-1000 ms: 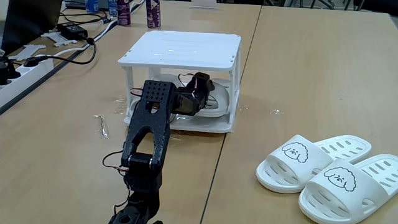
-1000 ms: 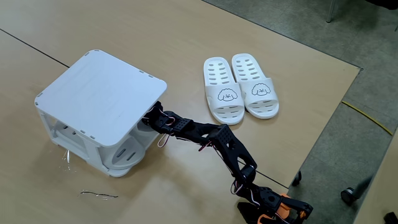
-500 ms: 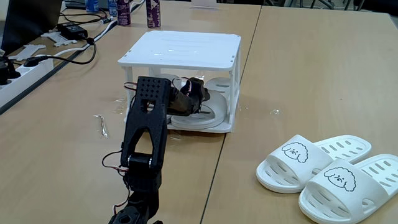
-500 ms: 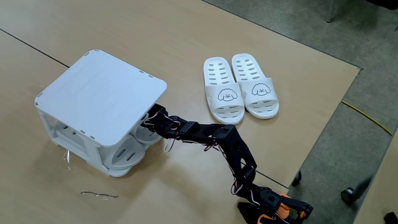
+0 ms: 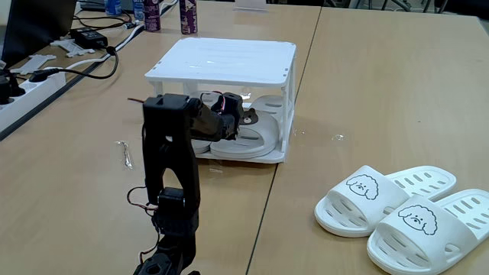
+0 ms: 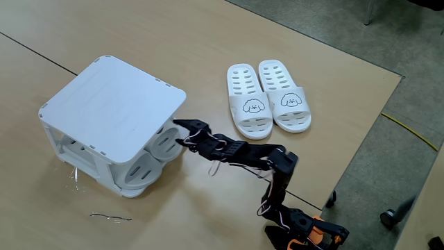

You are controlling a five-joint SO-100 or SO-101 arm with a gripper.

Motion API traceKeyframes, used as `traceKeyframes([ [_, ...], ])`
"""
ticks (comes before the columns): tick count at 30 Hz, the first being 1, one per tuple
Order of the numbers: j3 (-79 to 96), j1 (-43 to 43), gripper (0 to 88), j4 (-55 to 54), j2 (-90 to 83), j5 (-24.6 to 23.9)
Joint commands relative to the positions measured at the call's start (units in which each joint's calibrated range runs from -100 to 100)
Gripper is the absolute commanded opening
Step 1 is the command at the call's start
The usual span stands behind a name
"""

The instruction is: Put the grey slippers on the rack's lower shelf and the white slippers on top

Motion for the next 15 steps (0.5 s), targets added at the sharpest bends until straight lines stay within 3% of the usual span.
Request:
traceKeyframes([
  [1,10.7,2.4,15.1,-0.7,-21.4,0.4],
  [3,16.8,4.0,0.8,-0.7,-28.3,0.4],
  [5,23.7,5.5,1.6,-4.6,-34.1,0.4],
  [9,41.3,8.1,0.7,-25.7,-36.4,0.4],
  [15,48.2,14.1,0.7,-31.7,-26.2,0.4],
])
